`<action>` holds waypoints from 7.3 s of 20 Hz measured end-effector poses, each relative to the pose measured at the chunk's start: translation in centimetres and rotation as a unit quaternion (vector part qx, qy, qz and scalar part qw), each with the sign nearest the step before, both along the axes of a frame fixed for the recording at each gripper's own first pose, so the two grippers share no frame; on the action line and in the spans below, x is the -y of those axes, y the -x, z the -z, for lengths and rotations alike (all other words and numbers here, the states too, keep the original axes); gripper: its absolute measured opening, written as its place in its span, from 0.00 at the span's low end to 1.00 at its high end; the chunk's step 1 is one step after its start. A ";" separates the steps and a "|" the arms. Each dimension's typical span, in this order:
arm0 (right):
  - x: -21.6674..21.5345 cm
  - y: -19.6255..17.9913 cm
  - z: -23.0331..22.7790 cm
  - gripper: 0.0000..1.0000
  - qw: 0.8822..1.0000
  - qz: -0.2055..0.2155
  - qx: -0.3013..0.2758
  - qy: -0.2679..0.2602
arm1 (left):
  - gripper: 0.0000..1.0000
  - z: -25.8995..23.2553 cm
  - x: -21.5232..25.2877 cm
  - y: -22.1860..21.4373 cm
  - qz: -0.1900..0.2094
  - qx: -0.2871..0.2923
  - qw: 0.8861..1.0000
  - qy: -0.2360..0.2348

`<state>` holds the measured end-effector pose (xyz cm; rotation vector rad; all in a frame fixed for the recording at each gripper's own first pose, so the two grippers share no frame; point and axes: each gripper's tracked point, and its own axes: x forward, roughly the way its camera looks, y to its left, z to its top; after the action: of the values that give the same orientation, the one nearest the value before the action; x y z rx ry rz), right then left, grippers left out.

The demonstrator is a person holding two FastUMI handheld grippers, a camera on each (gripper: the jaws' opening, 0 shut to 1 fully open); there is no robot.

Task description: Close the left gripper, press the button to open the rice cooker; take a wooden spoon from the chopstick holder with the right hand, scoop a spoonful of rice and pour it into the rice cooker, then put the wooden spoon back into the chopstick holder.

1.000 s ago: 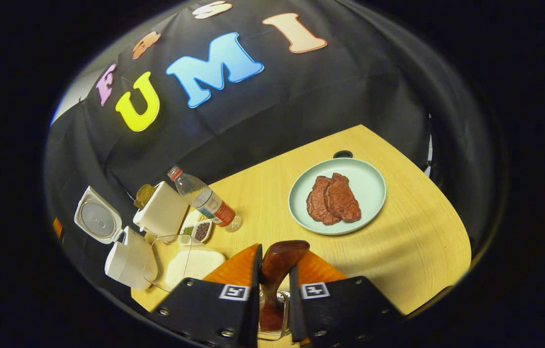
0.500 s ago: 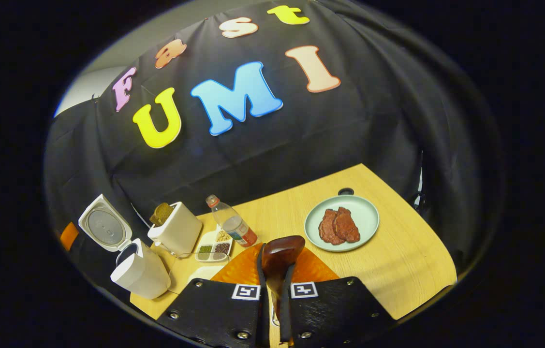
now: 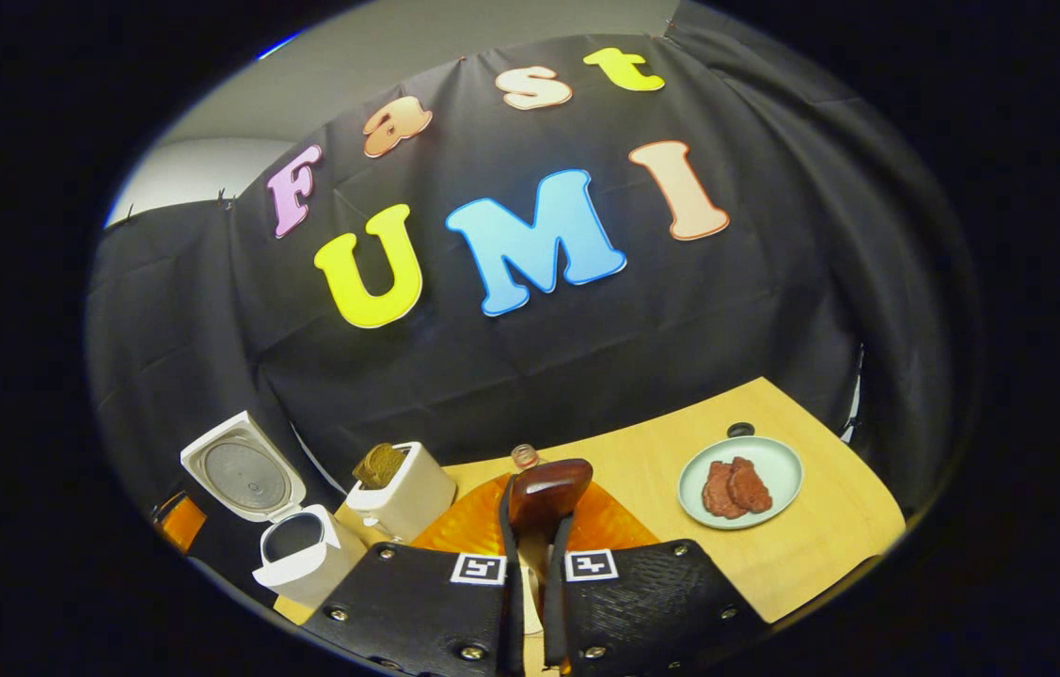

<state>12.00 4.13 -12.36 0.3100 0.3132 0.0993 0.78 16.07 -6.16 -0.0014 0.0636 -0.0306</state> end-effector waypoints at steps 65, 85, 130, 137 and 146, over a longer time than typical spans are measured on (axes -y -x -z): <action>-22.5 -6.9 -6.1 0.08 0.888 -0.094 -0.045 -0.448 | 0.92 5.9 -16.1 6.0 -0.061 -0.001 0.998 0.035; -41.0 -11.0 -2.1 0.08 0.922 -0.214 -0.092 -0.310 | 0.92 7.3 -20.7 6.6 -0.122 -0.006 0.991 0.045; -32.8 -7.1 -10.3 0.08 0.944 -0.230 0.005 -0.237 | 0.92 6.5 -14.7 7.1 -0.069 -0.010 0.997 0.037; -25.3 -5.9 -10.7 0.08 0.950 -0.183 0.013 -0.252 | 0.92 5.2 -9.1 5.2 -0.026 -0.011 0.999 0.028; -14.5 -3.9 -10.6 0.08 0.963 -0.131 0.025 -0.233 | 0.93 3.8 -4.6 4.4 -0.030 -0.006 0.999 0.019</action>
<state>15.92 18.60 -1.76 0.7322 0.2762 0.4464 -3.64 20.68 -9.95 -0.0425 0.0748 0.0290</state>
